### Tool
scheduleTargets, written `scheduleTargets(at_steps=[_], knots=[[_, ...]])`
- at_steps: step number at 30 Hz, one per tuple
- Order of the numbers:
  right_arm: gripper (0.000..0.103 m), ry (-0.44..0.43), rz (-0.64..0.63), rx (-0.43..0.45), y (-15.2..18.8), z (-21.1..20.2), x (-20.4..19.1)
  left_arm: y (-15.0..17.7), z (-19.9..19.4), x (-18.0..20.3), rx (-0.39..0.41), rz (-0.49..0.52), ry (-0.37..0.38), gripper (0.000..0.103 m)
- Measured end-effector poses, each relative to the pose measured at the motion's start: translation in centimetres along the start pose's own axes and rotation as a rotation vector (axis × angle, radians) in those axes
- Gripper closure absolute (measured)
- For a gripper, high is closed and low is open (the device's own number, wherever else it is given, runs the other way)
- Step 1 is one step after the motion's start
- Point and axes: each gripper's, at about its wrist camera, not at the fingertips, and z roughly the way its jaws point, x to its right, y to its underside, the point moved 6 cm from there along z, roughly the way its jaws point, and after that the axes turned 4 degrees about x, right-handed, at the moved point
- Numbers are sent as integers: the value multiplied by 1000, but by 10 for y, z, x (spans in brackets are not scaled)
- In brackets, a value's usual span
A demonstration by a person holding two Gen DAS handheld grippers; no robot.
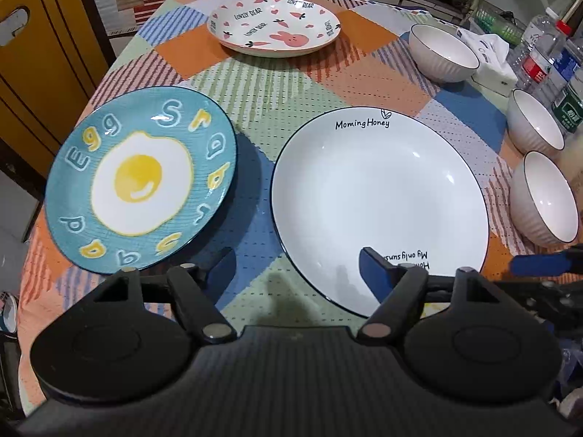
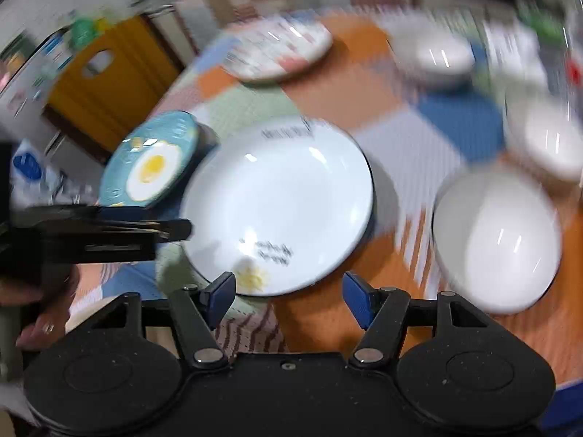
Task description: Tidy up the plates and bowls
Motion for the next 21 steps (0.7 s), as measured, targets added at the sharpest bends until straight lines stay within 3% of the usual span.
scheduleTargets(at_steps=[7,12,16,19,21], knots=[[36,-39,60,23,9,25,15,7,19,2,-57,-14,54,42],[53,-55,84,43,10,35,18,8,28,4,-48,-6,51,76],[72,-38,58,112,5,41,22,6,35,1,-35,-46,50,76],[73,-25,34,156,0,45,22,4,38,-2,-41,-81,63,76],[74,-35,23,165,-1,44,24,1,39,0,-73,-44,76,76]])
